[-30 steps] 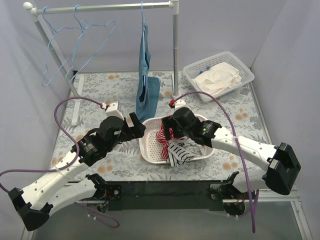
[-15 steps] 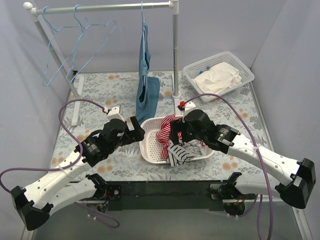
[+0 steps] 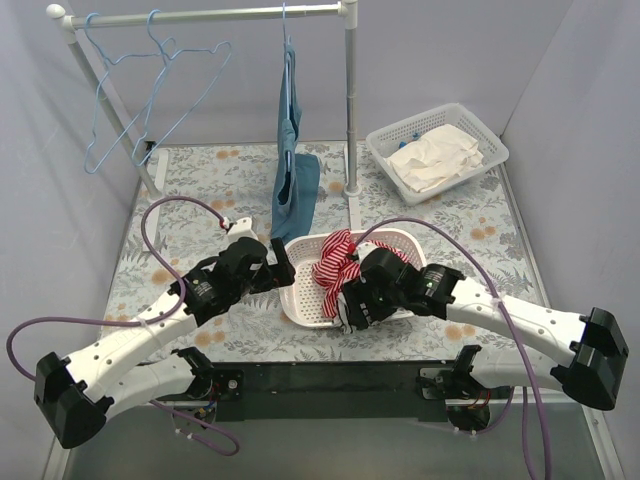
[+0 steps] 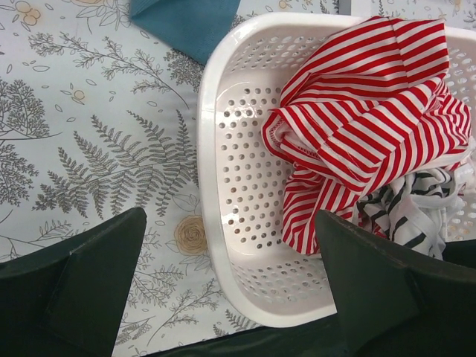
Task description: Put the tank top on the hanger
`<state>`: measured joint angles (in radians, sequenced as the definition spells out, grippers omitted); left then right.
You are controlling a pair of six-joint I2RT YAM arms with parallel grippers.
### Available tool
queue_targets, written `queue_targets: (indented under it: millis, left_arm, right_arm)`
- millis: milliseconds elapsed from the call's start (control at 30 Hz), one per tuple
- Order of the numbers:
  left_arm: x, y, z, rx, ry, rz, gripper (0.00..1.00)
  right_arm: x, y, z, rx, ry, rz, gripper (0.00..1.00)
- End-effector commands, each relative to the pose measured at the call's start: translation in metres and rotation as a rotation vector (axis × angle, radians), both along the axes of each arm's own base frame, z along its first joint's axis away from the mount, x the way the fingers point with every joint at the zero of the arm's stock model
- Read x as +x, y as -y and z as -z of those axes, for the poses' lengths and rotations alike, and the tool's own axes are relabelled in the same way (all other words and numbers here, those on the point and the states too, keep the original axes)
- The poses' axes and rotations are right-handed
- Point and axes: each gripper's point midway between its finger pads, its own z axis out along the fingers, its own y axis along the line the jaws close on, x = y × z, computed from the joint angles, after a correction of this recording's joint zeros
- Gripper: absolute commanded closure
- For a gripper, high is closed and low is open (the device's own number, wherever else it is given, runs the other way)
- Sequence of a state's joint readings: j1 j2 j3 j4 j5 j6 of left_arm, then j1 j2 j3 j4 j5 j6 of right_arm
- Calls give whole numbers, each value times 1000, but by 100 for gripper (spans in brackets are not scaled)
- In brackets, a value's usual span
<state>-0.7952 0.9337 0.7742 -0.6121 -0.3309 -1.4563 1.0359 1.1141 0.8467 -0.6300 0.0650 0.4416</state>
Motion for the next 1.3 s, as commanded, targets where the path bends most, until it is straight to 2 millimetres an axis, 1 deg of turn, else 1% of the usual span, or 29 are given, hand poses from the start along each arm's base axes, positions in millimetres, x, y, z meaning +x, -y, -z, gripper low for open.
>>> queue_targets:
  millis: [0, 33, 67, 100, 133, 167, 200, 233, 267, 333, 367, 433, 467, 533, 567, 600, 667, 700, 767, 800, 900, 933, 1000, 1033, 1067, 1133, 1167, 1233, 1267]
  left_arm:
    - [2, 9, 2, -31, 11, 24, 2]
    - [1, 9, 4, -28, 8, 26, 2]
    - [2, 12, 6, -29, 3, 31, 2]
    - [3, 12, 8, -25, 0, 32, 2]
    - [3, 12, 10, -24, -5, 27, 2]
    - [5, 13, 13, -17, -11, 21, 2]
    - [5, 13, 14, -14, -15, 20, 2]
    - [6, 14, 15, -13, -15, 17, 2]
    - [7, 14, 16, -15, -18, 8, 2]
    - [9, 13, 16, -14, -14, -5, 2]
    - [10, 13, 15, -17, -8, -8, 2]
    - [13, 12, 11, -25, 11, -20, 2]
    - [14, 13, 8, -34, 22, -18, 2]
    - [15, 13, 5, -36, 36, -17, 2]
    - [17, 13, 4, -38, 41, -19, 2]
    - [18, 13, 3, -35, 42, -19, 2]
    - [19, 13, 5, -27, 38, -24, 2]
    - [19, 12, 6, -24, 35, -28, 2]
    - [20, 11, 7, -21, 33, -37, 2]
    - [19, 10, 10, -19, 28, -39, 2]
    - [18, 5, 15, -4, 18, -62, 2]
    - [17, 2, 18, 4, 13, -71, 2]
    - [17, -3, 19, 3, 13, -94, 2]
    - [16, -4, 22, 5, 7, -96, 2]
    - [16, -4, 23, 0, 9, -95, 2]
    - [17, -9, 28, 3, -12, -112, 2]
    - [17, -15, 33, 5, -32, -138, 2]
    - [17, -24, 37, 12, -46, -169, 2]
    - [16, -32, 42, 17, -60, -196, 2]
  right_arm:
    - [23, 2, -4, -53, 75, 89, 27]
    - [27, 2, -8, -55, 94, 104, 44]
    - [34, 2, -17, -56, 127, 124, 57]
    - [39, 1, -31, -47, 148, 138, 69]
    - [43, 1, -41, -41, 169, 151, 86]
    - [49, 6, -51, -44, 206, 175, 92]
    - [52, 7, -61, -37, 227, 187, 95]
    - [55, 9, -81, -22, 254, 196, 99]
    - [57, 11, -91, -16, 276, 206, 99]
    - [62, 16, -124, 17, 333, 227, 99]
    - [65, 20, -136, 26, 356, 243, 99]
    - [66, 23, -151, 39, 379, 251, 99]
    - [68, 28, -166, 49, 405, 263, 99]
    - [70, 31, -181, 66, 431, 274, 99]
    - [71, 32, -195, 84, 455, 280, 99]
    - [73, 33, -205, 97, 470, 284, 99]
    - [76, 33, -220, 114, 497, 291, 99]
    - [77, 34, -240, 148, 526, 297, 99]
    - [81, 34, -258, 171, 559, 310, 99]
    - [82, 36, -276, 199, 590, 317, 99]
    - [92, 40, -304, 217, 655, 360, 99]
    - [94, 43, -329, 265, 701, 375, 99]
    - [99, 46, -351, 295, 752, 407, 99]
    - [101, 48, -372, 339, 803, 417, 99]
    - [104, 51, -381, 348, 832, 439, 99]
    - [107, 51, -396, 375, 874, 445, 99]
    - [109, 51, -405, 392, 905, 452, 99]
    - [111, 49, -410, 399, 922, 454, 99]
    - [114, 46, -411, 397, 930, 448, 99]
